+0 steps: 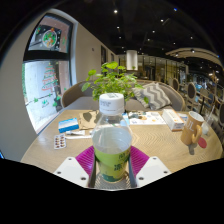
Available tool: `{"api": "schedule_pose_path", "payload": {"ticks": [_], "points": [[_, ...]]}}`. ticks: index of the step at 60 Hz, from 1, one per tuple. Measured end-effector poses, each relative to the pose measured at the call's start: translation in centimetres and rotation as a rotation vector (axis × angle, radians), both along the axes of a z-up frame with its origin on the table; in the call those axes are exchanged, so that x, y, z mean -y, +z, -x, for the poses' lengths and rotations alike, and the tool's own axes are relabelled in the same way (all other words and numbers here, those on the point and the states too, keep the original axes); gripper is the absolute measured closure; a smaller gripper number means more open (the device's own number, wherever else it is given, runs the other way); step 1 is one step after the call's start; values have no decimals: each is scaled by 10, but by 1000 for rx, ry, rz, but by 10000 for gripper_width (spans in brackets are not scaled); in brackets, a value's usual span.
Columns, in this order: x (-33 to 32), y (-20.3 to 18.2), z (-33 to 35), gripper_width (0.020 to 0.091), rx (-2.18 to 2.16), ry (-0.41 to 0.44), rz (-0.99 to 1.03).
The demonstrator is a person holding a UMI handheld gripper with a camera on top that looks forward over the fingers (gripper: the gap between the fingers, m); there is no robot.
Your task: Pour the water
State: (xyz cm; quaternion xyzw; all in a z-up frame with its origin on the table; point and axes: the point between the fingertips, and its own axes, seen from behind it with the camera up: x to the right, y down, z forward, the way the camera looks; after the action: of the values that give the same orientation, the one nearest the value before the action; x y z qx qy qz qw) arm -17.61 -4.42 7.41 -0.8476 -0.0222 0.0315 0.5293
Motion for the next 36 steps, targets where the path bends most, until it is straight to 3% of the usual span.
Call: {"api": "schedule_pose_path", "payload": {"ticks": [7, 14, 24, 36], "points": [[2, 8, -5, 714, 21, -4, -6], [3, 33, -3, 715, -6, 25, -12], [-4, 112, -7, 716, -209, 51, -65], [-29, 208, -54, 717, -757, 35, -82]]}}
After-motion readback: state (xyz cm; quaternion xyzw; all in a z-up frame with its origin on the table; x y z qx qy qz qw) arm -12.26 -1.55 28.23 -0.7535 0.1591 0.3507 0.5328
